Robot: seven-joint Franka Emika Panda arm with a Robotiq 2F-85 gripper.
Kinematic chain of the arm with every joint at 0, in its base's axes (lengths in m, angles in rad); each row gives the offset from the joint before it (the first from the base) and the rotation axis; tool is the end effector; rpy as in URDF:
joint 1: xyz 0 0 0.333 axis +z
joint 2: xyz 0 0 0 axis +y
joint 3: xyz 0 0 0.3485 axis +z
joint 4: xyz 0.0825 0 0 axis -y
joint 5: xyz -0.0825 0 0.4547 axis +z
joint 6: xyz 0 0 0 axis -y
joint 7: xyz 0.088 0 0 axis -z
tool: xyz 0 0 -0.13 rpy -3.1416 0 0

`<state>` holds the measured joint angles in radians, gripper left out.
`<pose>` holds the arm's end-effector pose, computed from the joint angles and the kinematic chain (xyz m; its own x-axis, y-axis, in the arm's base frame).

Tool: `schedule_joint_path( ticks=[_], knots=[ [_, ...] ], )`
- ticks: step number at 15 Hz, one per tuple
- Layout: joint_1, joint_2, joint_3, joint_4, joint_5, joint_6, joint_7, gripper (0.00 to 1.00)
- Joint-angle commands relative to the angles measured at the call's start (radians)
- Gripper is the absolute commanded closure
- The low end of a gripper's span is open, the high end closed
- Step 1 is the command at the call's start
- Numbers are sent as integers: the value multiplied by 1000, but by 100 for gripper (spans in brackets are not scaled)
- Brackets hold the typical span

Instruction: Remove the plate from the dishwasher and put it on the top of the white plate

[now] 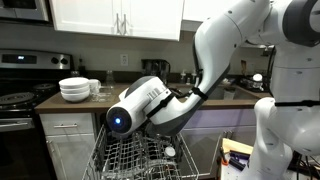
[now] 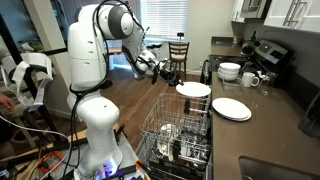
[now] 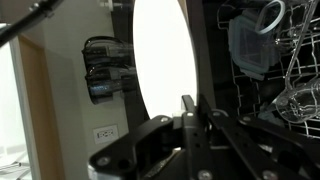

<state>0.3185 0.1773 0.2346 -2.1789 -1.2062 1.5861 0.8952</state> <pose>0.5344 0.1879 0.3000 0.9607 0.2690 0.0692 0.0181 -0.3094 0.9507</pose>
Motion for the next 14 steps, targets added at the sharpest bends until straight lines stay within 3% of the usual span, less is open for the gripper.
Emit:
schedule_joint_path(
  ticks=[1, 14],
  knots=[
    [-15, 11, 7, 9, -20, 6, -8, 98],
    [-99, 3, -55, 7, -197, 194, -64, 98]
  ],
)
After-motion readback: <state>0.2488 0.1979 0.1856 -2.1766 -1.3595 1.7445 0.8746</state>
